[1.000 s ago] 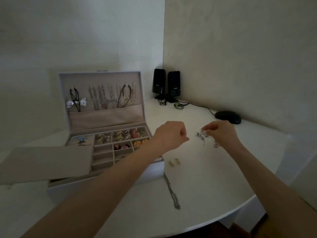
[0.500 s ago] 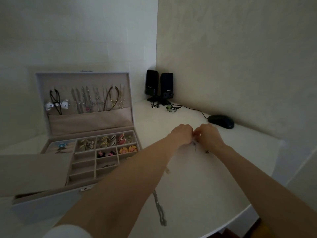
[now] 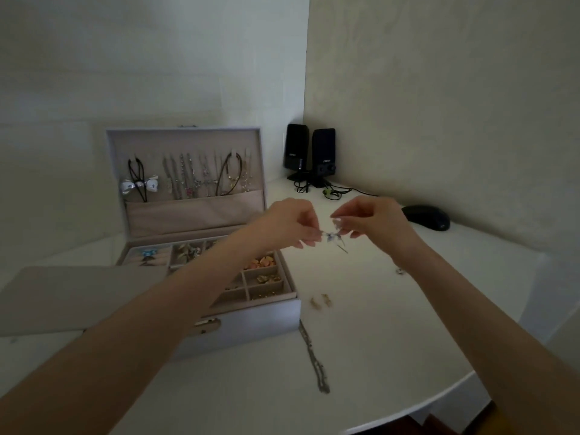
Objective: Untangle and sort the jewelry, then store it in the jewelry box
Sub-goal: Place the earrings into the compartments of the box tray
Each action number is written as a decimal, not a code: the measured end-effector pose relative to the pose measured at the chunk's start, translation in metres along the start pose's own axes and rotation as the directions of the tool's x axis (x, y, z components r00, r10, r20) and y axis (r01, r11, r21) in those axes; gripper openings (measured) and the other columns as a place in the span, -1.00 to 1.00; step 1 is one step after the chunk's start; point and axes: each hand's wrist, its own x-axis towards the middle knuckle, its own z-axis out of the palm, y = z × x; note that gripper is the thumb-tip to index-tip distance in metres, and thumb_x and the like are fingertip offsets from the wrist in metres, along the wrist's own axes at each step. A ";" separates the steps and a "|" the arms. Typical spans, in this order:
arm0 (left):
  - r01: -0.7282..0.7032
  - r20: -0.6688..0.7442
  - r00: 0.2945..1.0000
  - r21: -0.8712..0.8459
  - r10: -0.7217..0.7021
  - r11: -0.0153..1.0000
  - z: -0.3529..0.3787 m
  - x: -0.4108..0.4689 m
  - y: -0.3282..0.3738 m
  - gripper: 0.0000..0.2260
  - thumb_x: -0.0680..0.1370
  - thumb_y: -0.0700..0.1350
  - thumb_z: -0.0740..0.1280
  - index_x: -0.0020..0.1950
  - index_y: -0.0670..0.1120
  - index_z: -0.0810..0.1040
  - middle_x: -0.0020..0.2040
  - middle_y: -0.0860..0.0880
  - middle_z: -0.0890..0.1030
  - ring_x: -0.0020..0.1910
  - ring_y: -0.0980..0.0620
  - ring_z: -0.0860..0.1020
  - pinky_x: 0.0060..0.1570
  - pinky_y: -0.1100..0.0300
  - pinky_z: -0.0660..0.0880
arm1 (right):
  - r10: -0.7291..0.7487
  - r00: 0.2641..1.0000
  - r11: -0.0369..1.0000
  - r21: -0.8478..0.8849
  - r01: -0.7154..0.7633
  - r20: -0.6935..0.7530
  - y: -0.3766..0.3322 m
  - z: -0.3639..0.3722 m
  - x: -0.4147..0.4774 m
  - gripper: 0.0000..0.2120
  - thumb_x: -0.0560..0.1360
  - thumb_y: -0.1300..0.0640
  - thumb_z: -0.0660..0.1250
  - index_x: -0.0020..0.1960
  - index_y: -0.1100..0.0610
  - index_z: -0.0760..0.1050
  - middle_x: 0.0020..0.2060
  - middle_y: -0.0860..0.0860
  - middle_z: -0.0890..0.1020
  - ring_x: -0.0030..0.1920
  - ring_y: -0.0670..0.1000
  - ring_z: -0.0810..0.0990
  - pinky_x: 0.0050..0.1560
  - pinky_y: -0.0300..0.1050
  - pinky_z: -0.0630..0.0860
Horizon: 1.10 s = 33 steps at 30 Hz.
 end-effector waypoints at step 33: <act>0.033 -0.324 0.945 0.236 0.046 0.971 -0.048 -0.130 -0.075 -0.83 0.47 -0.21 0.41 -0.20 0.06 0.53 -0.30 0.12 0.55 -0.18 0.19 0.50 -0.24 0.41 0.38 | -0.016 0.917 0.930 0.342 -0.132 0.398 -0.057 0.111 -0.043 -0.90 0.42 0.41 0.40 -0.13 0.27 0.53 -0.19 0.20 0.64 -0.18 0.17 0.70 -0.10 -0.05 0.65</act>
